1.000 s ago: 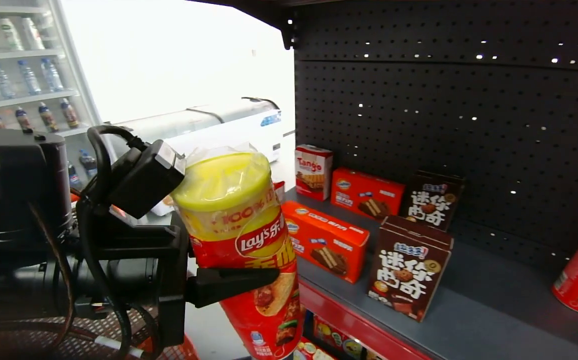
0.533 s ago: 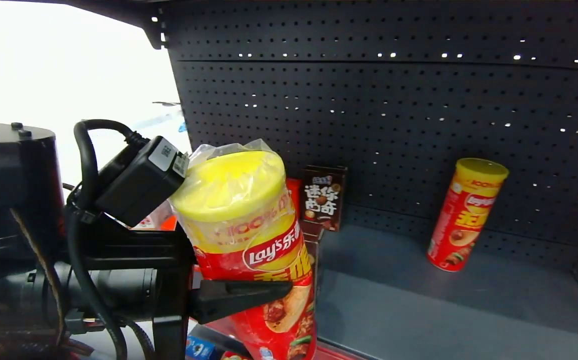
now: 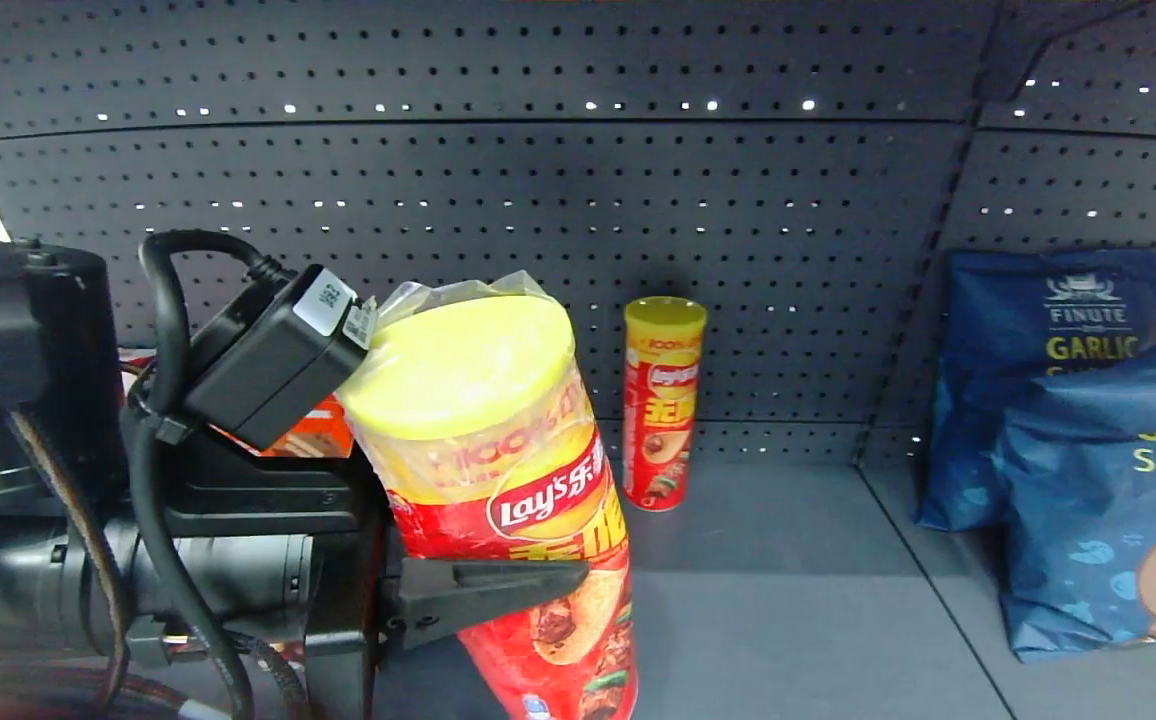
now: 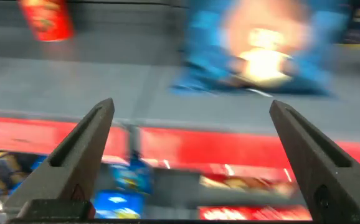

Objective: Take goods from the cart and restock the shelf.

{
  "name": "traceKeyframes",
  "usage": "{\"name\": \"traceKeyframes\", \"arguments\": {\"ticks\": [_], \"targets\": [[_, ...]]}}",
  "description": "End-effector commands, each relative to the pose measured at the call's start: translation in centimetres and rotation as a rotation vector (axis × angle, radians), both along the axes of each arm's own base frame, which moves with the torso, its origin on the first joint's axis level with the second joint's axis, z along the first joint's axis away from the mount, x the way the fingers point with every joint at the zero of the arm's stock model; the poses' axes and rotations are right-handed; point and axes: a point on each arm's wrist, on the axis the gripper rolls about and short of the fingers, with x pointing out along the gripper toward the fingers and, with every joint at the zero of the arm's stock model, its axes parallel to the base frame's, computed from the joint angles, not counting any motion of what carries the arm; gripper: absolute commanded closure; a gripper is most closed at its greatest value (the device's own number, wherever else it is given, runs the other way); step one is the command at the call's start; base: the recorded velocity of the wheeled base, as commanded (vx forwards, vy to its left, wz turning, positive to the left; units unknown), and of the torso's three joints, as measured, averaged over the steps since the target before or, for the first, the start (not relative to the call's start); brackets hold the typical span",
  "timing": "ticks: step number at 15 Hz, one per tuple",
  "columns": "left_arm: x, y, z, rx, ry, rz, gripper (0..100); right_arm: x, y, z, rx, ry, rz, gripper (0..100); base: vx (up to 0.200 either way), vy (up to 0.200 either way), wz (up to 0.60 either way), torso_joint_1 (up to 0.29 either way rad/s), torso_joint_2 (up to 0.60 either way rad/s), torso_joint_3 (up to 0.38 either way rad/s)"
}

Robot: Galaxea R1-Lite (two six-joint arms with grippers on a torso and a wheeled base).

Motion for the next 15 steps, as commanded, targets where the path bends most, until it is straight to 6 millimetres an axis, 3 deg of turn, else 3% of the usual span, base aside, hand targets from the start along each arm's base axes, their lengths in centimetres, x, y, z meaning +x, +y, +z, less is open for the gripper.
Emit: {"name": "traceKeyframes", "arguments": {"ticks": [1,12,13,14,15], "targets": [[0.1,0.0,-0.2,0.004,0.006,0.005,100,0.0,0.0,0.0,-0.001,0.001,-0.001,0,0.000,0.000,0.00,0.000,0.00,0.000],[0.6,0.9,-0.9,0.019,0.027,0.054,100,0.4,0.0,0.1,-0.007,0.059,0.009,0,0.000,0.000,0.00,0.000,0.00,0.000],[0.6,0.9,-0.8,0.016,0.022,0.055,100,0.8,0.0,1.4,-0.042,0.075,-0.001,0,0.000,0.000,0.00,0.000,0.00,0.000],[0.7,0.9,-0.6,0.012,0.017,0.057,100,2.1,0.0,8.6,-0.005,-0.004,0.003,0,0.000,0.000,0.00,0.000,0.00,0.000],[0.8,0.8,-0.8,0.017,0.023,0.058,100,4.2,0.0,11.0,0.051,0.066,0.015,0,0.000,0.000,0.00,0.000,0.00,0.000]]}}
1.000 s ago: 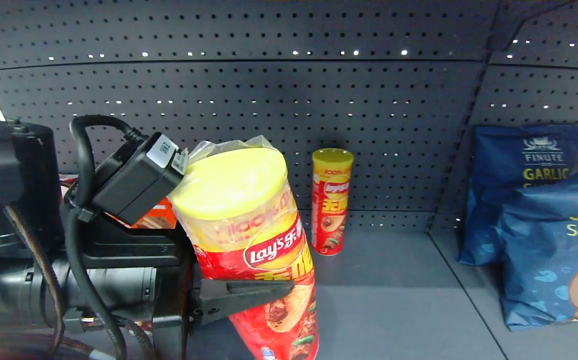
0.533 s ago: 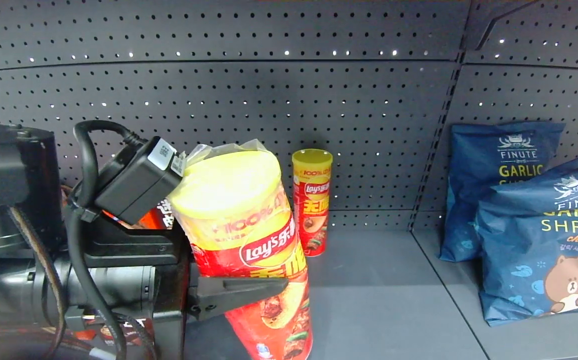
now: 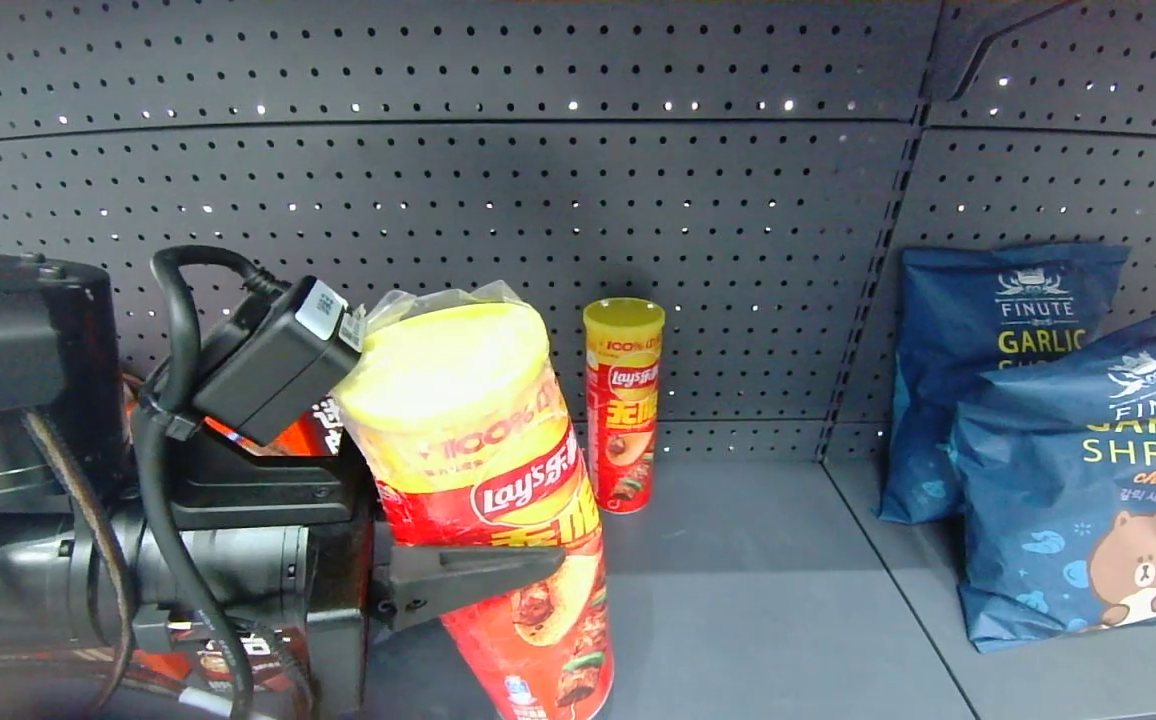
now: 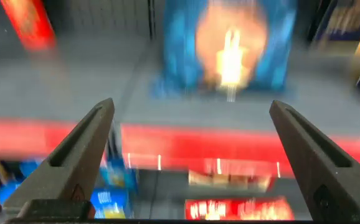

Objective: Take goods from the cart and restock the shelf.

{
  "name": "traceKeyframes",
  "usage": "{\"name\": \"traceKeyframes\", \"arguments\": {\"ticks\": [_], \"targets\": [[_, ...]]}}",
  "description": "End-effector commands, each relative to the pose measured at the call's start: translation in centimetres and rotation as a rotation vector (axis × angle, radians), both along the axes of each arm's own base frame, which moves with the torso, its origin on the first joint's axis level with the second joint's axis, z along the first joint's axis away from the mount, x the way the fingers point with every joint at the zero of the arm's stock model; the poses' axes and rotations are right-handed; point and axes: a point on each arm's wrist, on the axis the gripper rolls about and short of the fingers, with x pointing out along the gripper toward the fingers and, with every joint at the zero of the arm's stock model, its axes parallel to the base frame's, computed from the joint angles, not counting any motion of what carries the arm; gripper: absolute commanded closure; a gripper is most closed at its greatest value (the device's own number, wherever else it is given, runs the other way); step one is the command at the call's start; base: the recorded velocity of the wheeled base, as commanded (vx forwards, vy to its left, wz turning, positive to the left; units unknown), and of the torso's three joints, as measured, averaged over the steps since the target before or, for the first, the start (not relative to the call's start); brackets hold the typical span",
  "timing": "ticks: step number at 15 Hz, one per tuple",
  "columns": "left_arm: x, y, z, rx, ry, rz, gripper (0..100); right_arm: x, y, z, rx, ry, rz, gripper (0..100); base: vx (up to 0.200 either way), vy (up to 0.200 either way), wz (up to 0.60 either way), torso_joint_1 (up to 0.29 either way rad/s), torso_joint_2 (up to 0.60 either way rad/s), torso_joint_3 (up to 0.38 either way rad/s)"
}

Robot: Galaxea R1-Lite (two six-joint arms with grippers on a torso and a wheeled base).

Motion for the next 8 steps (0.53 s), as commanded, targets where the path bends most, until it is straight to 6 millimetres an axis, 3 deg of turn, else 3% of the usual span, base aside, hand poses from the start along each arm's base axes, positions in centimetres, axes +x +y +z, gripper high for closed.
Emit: {"name": "traceKeyframes", "arguments": {"ticks": [1,3,5,8], "targets": [[0.3,-0.2,-0.5,0.010,0.013,0.004,100,3.9,0.2,8.9,0.024,0.046,0.077,0,0.000,0.000,0.00,0.000,0.00,0.000],[0.6,0.3,-0.7,0.016,0.020,0.030,100,4.6,0.5,9.6,-0.060,0.046,0.185,0,0.000,0.000,0.00,0.000,0.00,0.000],[0.9,0.8,-0.7,0.019,0.024,0.057,100,6.4,0.9,11.3,-0.095,0.063,0.259,0,0.000,0.000,0.00,0.000,0.00,0.000],[1.0,0.8,-0.7,0.021,0.025,0.068,100,9.3,2.3,12.3,-0.148,0.128,0.381,0,0.000,0.000,0.00,0.000,0.00,0.000]]}}
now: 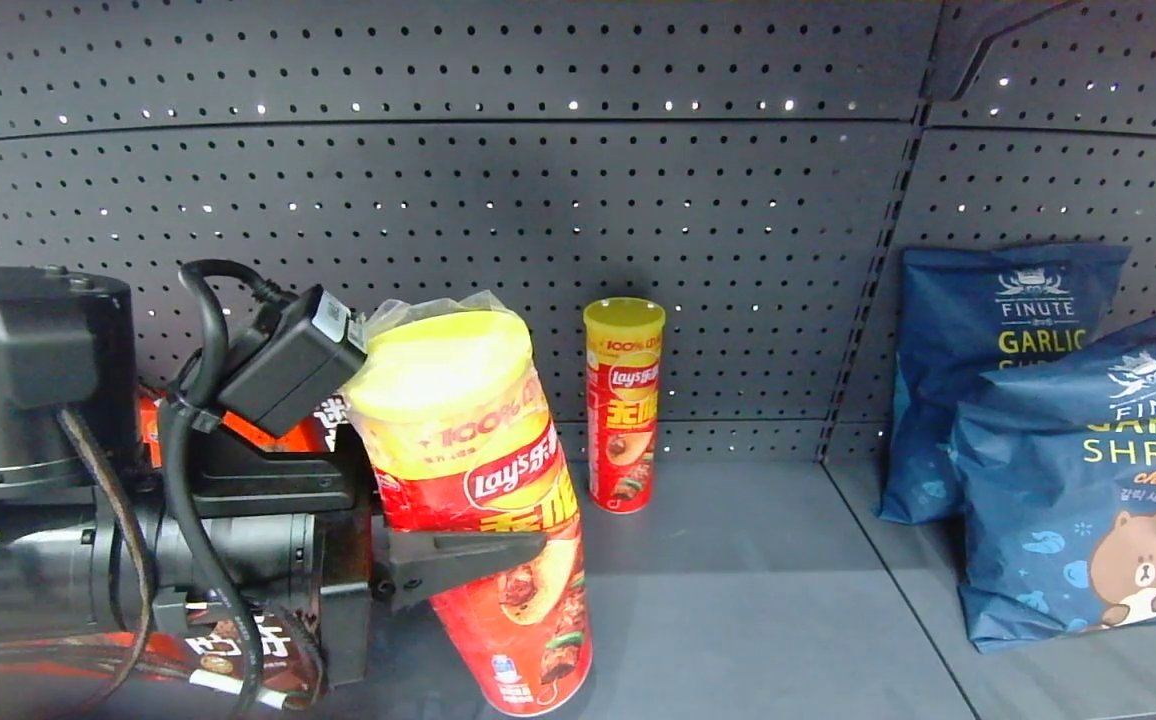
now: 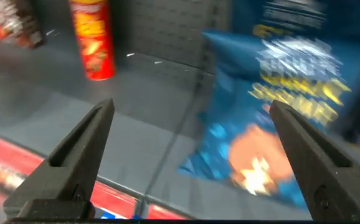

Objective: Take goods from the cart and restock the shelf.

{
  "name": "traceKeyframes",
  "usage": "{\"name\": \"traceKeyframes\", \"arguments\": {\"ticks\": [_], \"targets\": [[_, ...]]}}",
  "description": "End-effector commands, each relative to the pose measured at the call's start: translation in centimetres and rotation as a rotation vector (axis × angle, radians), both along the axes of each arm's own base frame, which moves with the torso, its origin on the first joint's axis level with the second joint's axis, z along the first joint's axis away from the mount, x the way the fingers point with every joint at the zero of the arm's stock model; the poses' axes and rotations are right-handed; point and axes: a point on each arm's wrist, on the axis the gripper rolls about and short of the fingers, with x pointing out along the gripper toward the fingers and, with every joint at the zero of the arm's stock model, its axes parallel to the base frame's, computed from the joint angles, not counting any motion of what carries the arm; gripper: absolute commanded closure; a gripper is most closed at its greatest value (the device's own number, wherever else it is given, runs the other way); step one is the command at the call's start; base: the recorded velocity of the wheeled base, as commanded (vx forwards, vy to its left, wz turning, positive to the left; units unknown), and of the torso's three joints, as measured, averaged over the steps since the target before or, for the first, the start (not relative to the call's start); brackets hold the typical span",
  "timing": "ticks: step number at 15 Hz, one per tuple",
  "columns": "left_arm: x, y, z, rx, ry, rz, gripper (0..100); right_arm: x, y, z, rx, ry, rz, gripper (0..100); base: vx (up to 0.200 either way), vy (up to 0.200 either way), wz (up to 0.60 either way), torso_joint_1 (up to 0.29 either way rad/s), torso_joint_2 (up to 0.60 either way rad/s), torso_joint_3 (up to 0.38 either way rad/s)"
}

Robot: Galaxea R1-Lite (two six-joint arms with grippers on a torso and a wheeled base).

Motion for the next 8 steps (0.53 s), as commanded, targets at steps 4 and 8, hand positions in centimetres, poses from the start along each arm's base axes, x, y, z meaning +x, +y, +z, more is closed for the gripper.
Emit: {"name": "traceKeyframes", "arguments": {"ticks": [4,8], "targets": [[0.7,-0.1,-0.5,0.018,0.013,0.035,100,6.9,4.5,1.3,-0.075,0.155,0.207,0,0.000,0.000,0.00,0.000,0.00,0.000],[0.9,0.0,-0.6,0.029,0.016,0.068,100,13.8,9.3,0.1,-0.070,0.131,0.226,0,0.000,0.000,0.00,0.000,0.00,0.000]]}}
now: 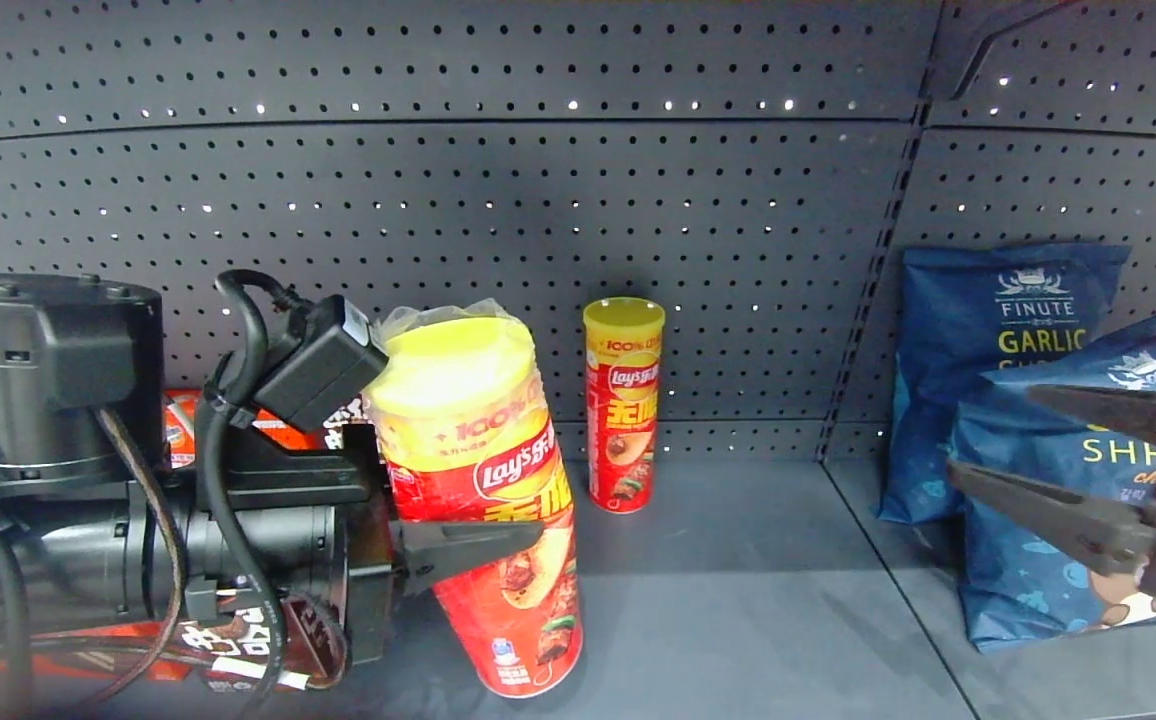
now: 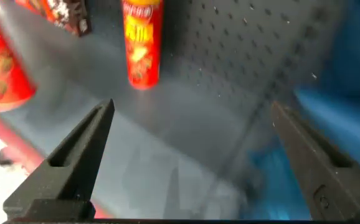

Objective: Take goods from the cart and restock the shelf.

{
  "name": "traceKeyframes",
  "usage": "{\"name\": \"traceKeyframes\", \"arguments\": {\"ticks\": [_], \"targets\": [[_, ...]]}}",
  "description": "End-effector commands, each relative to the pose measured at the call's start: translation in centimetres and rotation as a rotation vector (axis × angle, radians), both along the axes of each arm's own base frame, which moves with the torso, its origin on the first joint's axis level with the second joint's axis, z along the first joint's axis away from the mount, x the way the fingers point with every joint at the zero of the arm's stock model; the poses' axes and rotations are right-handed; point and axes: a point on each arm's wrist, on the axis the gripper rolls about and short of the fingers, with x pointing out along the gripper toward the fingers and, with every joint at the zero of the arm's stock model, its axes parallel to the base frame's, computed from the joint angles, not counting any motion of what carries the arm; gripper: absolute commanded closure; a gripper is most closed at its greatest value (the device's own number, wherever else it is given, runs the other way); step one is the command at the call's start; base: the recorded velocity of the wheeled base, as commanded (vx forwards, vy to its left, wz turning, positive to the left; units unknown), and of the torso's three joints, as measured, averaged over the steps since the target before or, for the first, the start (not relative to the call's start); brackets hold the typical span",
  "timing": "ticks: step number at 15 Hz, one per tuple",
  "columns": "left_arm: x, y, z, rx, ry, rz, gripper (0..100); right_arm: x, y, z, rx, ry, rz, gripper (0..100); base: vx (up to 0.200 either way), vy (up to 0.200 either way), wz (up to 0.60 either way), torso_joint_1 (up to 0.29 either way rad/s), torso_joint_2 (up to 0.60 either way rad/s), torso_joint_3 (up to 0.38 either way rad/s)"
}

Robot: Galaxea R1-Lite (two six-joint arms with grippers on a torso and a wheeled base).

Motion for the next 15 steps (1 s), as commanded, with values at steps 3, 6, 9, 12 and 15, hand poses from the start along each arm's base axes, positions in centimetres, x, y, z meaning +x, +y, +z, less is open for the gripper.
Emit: {"name": "traceKeyframes", "arguments": {"ticks": [3,6,9,12,15], "targets": [[0.5,0.5,-0.2,0.005,0.005,0.032,100,6.8,6.2,-3.7,-0.034,0.052,0.065,0,0.000,0.000,0.00,0.000,0.00,0.000],[0.5,0.6,-0.2,0.005,0.008,0.035,100,8.0,9.4,-3.9,-0.008,0.073,0.134,0,0.000,0.000,0.00,0.000,0.00,0.000],[0.5,0.6,-0.3,0.006,0.009,0.037,100,10.0,11.0,-5.2,-0.027,0.109,0.143,0,0.000,0.000,0.00,0.000,0.00,0.000],[0.5,0.6,-0.4,0.008,0.013,0.037,100,11.6,11.9,-6.6,0.004,0.102,0.224,0,0.000,0.000,0.00,0.000,0.00,0.000],[0.5,0.6,-0.5,0.011,0.017,0.038,100,13.6,13.1,-9.2,0.009,0.092,0.223,0,0.000,0.000,0.00,0.000,0.00,0.000]]}}
